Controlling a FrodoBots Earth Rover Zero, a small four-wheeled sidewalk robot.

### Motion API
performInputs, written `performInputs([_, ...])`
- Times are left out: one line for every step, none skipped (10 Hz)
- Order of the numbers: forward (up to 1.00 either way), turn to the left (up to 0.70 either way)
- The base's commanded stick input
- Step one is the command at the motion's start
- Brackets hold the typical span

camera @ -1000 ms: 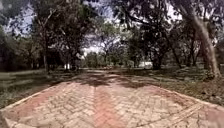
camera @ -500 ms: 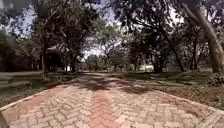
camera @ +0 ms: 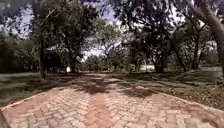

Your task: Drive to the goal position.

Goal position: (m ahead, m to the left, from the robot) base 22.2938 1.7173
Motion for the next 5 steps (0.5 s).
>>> performInputs([0.70,0.00])
performInputs([0.70,0.00])
performInputs([0.70,0.00])
performInputs([0.70,0.00])
performInputs([0.70,0.00])
